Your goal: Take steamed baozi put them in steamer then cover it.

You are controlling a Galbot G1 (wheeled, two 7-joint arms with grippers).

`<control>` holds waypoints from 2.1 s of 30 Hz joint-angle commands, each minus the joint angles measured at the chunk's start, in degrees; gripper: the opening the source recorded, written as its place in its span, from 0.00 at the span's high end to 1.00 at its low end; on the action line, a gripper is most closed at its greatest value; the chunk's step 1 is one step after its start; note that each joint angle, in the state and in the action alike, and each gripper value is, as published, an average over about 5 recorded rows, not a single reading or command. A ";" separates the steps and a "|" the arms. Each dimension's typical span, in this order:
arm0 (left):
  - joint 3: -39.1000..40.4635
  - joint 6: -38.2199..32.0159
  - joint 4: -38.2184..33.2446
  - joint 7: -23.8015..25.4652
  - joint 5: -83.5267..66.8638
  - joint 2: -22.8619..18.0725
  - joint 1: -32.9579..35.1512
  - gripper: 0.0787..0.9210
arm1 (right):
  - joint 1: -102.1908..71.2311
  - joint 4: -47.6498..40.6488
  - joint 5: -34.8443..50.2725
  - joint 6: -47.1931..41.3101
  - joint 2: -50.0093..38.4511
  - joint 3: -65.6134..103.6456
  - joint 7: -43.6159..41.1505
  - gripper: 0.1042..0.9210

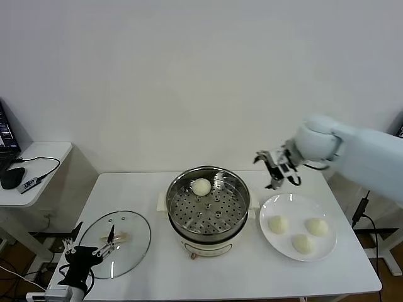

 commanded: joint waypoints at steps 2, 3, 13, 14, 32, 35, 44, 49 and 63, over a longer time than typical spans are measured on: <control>0.44 0.04 0.78 -0.18 -0.44 0.86 -0.21 0.12 | -19.81 5.59 -2.92 -5.82 -16.11 15.07 -1.52 0.12; 0.44 0.05 0.85 -0.16 -0.40 0.89 -0.20 0.12 | -22.60 5.25 -4.09 -5.37 -16.42 16.76 -1.69 0.12; 0.17 0.18 1.78 -0.06 -0.36 0.84 -0.48 0.12 | -33.34 -1.59 -11.42 -2.46 -11.30 19.54 -1.53 0.12; 0.18 0.17 1.92 -0.06 -0.33 0.79 -0.52 0.12 | -33.52 -2.43 -11.64 -2.16 -10.48 19.52 -1.51 0.12; -0.77 0.15 2.65 0.11 0.18 0.62 -0.12 0.12 | -35.21 -15.17 -13.44 -0.05 2.99 19.89 0.53 0.12; -0.73 0.19 2.72 0.12 0.24 0.67 -0.29 0.12 | -35.50 -16.71 -13.90 0.25 4.54 19.91 0.92 0.12; -0.85 0.16 2.64 0.17 0.49 0.59 -0.01 0.12 | -36.18 -18.30 -14.44 -0.24 6.78 19.91 1.20 0.13; -0.49 0.18 2.97 0.09 0.63 0.40 -0.35 0.12 | -36.10 -18.52 -14.49 -0.80 6.84 19.84 1.05 0.19; -0.39 0.68 2.00 -0.02 0.65 0.88 -0.35 0.12 | -32.98 -16.86 -12.79 -1.08 4.81 19.12 -1.30 0.35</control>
